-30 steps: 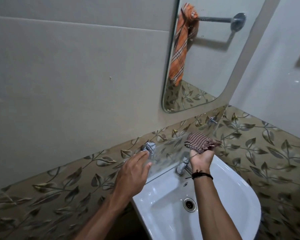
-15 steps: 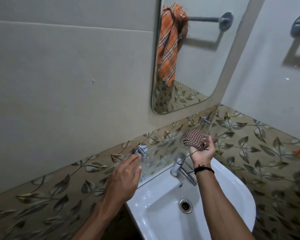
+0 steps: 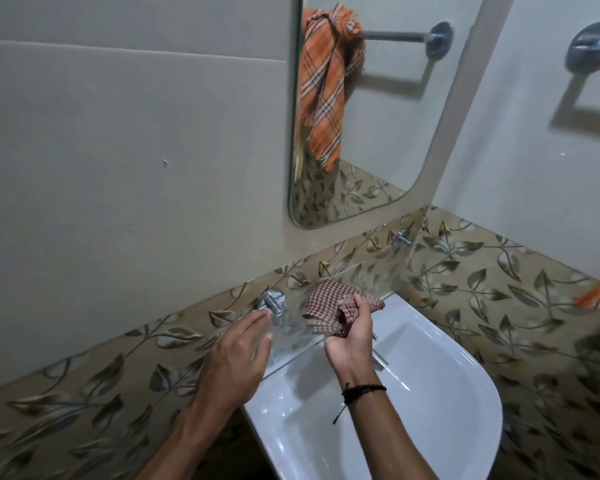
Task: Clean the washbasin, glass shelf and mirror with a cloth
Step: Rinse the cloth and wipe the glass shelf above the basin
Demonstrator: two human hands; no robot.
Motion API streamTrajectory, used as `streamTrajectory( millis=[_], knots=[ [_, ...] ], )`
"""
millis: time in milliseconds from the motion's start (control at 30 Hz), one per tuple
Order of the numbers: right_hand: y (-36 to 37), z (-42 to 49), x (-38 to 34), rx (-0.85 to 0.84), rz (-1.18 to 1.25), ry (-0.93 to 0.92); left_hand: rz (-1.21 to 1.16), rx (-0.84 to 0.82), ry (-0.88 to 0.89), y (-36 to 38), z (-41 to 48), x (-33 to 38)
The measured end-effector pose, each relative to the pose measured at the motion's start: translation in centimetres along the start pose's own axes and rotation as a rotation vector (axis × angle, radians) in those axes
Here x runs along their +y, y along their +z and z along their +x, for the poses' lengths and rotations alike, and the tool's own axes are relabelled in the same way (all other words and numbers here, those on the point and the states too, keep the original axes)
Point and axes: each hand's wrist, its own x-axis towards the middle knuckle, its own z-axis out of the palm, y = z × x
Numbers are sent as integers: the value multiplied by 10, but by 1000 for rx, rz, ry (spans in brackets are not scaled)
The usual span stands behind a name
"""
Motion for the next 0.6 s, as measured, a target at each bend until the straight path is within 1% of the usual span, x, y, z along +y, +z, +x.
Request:
streamTrajectory(
  millis=[67, 233, 333, 400, 433, 500, 600],
  knots=[
    [3, 27, -23, 69, -65, -25, 5, -1, -5, -1, -1, 1],
    [9, 95, -102, 299, -205, -217, 2, -23, -13, -6, -1, 5],
    [15, 104, -118, 410, -286, -342, 12, -48, -19, -9, -1, 8],
    [17, 100, -107, 433, -255, -395, 19, -40, -18, -9, -1, 9],
    [16, 93, -95, 425, -240, -390, 22, -34, -20, -9, -1, 9],
    [12, 76, -59, 415, -268, -368, 25, -33, -22, -7, -1, 8],
    [3, 33, 11, 409, -326, -404, 29, -23, -18, -5, 0, 5]
  ],
)
